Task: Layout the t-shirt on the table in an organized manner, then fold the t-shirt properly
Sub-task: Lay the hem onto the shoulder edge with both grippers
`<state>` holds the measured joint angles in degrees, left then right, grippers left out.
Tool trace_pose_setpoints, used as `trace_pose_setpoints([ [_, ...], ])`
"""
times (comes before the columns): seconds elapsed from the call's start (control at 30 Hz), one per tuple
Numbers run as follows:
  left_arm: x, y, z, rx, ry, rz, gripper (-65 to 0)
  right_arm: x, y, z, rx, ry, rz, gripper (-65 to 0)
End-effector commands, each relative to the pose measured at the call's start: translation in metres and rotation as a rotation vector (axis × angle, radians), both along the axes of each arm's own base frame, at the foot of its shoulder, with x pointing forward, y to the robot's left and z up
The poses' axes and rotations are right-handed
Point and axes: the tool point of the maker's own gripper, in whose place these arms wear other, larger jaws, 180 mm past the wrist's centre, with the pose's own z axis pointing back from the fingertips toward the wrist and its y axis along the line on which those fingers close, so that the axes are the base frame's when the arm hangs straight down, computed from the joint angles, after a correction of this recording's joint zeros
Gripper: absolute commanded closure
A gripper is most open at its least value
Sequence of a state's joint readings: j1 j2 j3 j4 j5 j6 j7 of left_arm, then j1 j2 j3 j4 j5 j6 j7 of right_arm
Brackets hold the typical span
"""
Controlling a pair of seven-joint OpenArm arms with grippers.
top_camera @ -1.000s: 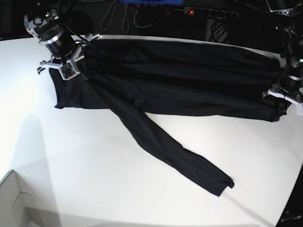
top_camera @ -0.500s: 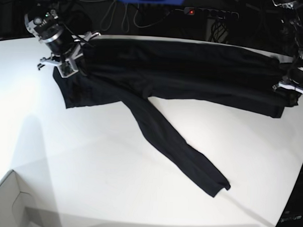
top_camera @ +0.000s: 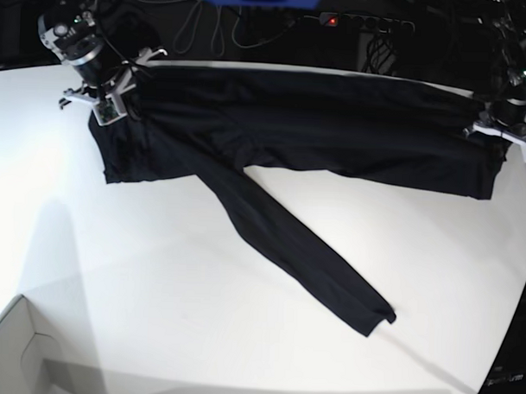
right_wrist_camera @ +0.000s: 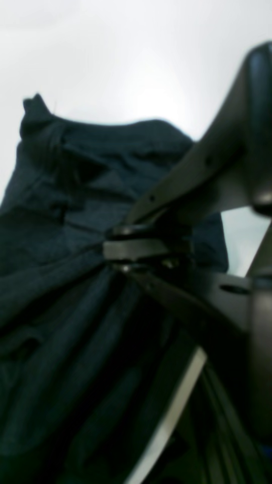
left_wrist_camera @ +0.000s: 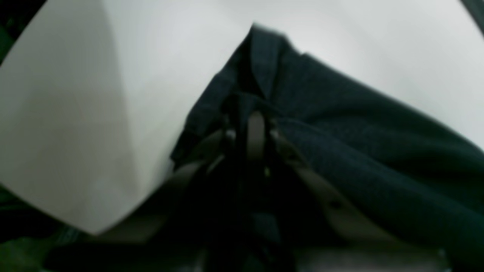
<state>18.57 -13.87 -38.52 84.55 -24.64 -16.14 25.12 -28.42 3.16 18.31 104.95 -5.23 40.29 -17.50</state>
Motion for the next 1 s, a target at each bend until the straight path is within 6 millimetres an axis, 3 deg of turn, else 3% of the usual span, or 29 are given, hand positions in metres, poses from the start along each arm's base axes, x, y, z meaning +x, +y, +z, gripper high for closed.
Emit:
trace_pose_setpoints([
  [0.0,0.008,0.006,0.014,0.022,-0.052,0.009,0.0,0.0,-0.004,0.003,0.0,-0.015,-0.005,0.0],
  [0.33,-0.008,0.004,-0.011,-0.014,0.009,0.032,-0.3,-0.004,-0.002,-0.004,0.001,0.013,-0.002,0.0],
  [0.5,-0.007,-0.007,-0.021,-0.029,0.036,-0.005,-4.6,-0.002,-0.004,0.001,-0.005,-0.002,-0.004,-15.2],
  [0.63,-0.006,-0.011,-0.021,-0.03,0.035,-0.015,-14.4,0.003,-0.005,0.023,-0.029,-0.061,0.003,-22.6],
  [0.77,-0.007,-0.01,-0.021,-0.034,0.032,-0.006,-24.3,0.011,-0.008,0.05,-0.06,-0.135,-0.001,-23.1],
  [0.97,-0.004,-0.01,-0.011,-0.017,0.011,-0.014,-34.9,0.033,0.0,0.065,-0.037,-0.203,-0.007,-23.3],
])
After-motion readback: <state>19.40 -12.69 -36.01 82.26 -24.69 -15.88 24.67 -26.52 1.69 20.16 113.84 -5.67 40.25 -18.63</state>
